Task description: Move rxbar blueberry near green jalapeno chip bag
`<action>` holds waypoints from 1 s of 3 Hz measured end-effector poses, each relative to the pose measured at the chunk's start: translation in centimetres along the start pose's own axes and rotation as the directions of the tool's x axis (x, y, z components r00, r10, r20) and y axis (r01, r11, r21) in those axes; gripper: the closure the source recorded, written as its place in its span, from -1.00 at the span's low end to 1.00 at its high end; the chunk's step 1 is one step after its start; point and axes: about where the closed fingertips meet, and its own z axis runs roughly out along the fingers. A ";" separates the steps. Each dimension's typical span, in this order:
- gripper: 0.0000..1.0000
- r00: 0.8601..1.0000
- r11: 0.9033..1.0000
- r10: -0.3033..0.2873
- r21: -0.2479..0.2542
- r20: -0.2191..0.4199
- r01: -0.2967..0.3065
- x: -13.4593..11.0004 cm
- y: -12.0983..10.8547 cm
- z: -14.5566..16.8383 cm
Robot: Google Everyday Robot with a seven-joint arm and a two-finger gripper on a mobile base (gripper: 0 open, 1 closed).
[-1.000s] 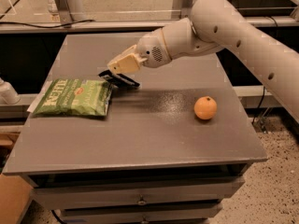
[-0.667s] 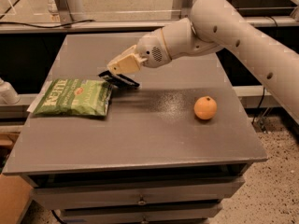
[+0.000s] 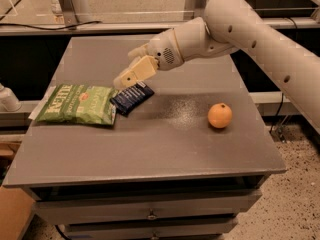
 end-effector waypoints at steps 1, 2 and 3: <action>-1.00 1.000 1.000 -0.013 0.002 -0.006 0.013 -0.4 -0.5 -0.2; -1.00 0.999 0.999 -0.032 0.025 -0.020 0.033 -0.8 -1.8 -1.1; -1.00 0.997 0.996 -0.055 0.074 -0.045 0.058 -0.4 -4.6 -3.4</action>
Offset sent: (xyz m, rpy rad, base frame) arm 0.0439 -0.0308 0.0176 -0.0574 -0.0837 -0.0364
